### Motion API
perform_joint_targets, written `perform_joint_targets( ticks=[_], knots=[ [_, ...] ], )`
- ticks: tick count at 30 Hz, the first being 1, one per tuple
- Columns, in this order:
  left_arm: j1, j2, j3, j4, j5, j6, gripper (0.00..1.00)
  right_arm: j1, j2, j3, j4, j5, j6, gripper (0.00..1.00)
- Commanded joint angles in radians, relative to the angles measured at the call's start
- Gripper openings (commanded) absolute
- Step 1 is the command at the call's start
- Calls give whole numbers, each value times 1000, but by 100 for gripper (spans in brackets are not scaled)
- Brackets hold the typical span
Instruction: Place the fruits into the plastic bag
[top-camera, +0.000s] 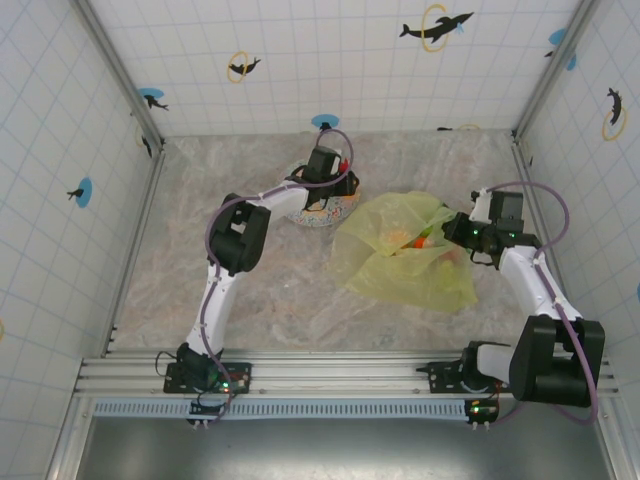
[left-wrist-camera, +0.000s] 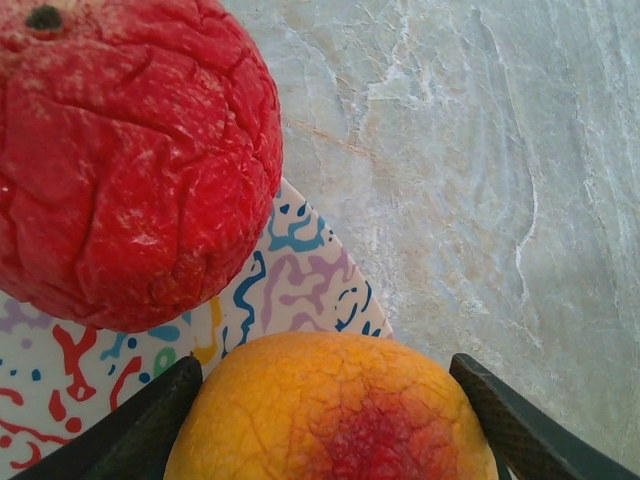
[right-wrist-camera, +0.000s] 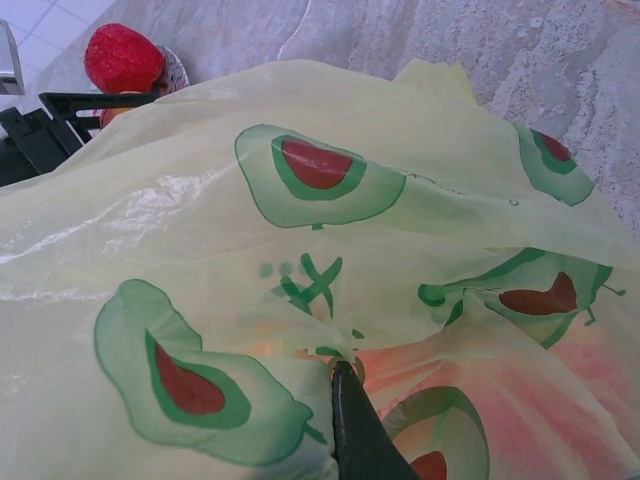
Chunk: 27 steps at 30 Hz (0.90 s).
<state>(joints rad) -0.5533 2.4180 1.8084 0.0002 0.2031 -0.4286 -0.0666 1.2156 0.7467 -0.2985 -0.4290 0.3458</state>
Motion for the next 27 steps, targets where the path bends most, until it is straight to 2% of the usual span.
perform_joint_targets(
  ticks=[1, 7, 13, 21, 24, 27],
  knots=[
    [7, -52, -2, -25, 14, 41, 57, -8, -23, -20, -7, -11, -12, 0],
    [6, -223, -160, 13, -8, 62, 52, -7, -31, -18, -10, -11, -10, 0],
    [6, -470, -449, 128, -12, 43, 50, -4, -42, -15, -6, -19, 5, 0],
    [3, -880, -878, 161, 19, 2, 50, 37, -59, -6, 31, -34, 54, 0],
    [-26, -993, -1019, 167, 57, -5, 50, 82, -46, 0, 57, -37, 83, 0],
    [-92, -1061, -1095, 135, 62, 19, 50, 133, -35, 14, 66, -15, 97, 0]
  ],
)
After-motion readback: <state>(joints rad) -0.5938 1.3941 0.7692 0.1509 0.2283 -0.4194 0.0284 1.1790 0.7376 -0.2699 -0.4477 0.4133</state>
